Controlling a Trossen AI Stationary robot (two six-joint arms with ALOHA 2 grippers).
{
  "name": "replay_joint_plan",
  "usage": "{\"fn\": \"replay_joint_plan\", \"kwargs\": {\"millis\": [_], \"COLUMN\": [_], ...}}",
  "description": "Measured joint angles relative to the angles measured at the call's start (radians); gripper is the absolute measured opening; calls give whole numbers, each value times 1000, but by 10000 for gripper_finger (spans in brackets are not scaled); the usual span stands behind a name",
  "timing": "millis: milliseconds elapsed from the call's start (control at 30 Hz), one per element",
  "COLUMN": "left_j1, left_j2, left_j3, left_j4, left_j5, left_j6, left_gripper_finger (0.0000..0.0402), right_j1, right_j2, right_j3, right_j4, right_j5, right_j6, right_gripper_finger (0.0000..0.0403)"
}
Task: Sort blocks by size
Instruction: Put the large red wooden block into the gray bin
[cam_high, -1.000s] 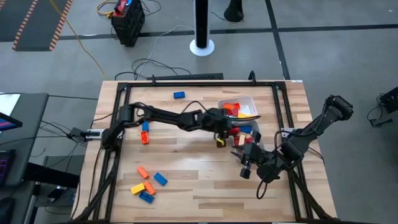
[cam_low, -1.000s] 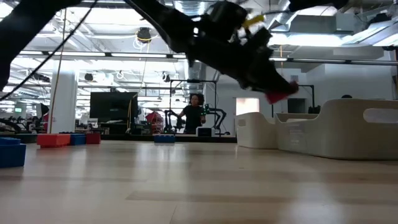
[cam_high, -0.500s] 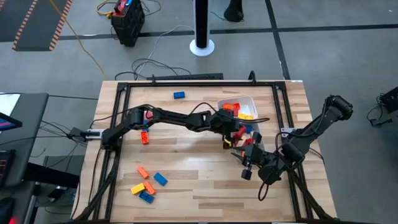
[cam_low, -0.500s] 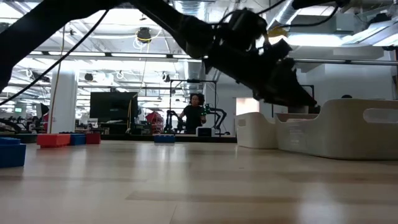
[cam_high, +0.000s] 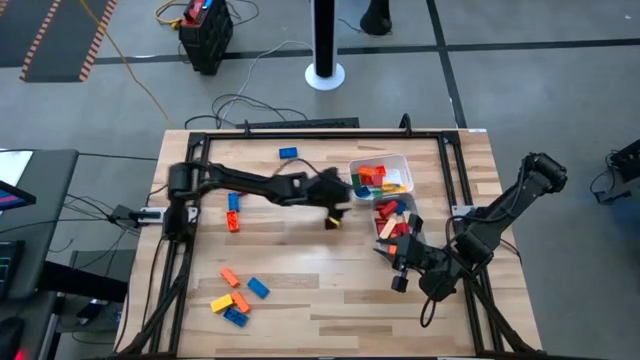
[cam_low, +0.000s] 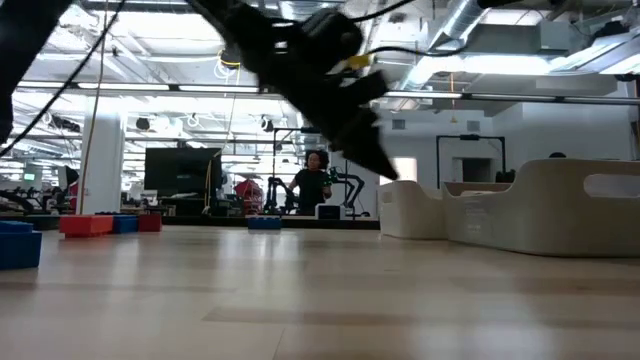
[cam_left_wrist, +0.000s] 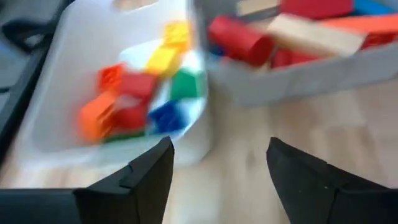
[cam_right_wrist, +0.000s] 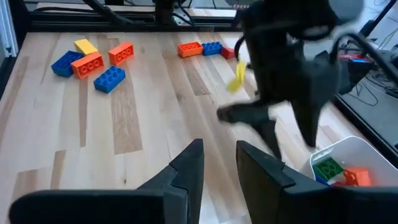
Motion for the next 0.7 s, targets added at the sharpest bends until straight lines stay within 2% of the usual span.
{"fn": "replay_joint_plan", "kwargs": {"millis": [300,400,533,633,700], "left_j1": [73,83,81,97,121], "left_j2": [-384,-519,-671,-729,-741], "left_j3": [-403,-501,-576,-600,-603], "left_j4": [10,-87,-306,-470,-555], "left_j5": [-36,-108,-209,-286,-297], "left_j6": [-39,-82,-176,-260,-318], "left_gripper_finger": [235,235,235,235,235], "right_j1": [-18,-23,-34,-48,-59], "right_j2": [0,3,4,4,4], "right_j3": [0,0,0,0,0], "right_j4": [-4,-5,-4,-3,7], "right_j5": [0,1,1,1,1], "right_j6": [-3,-3,-3,-3,-3], "right_gripper_finger": [123,123,123,123,123]}}
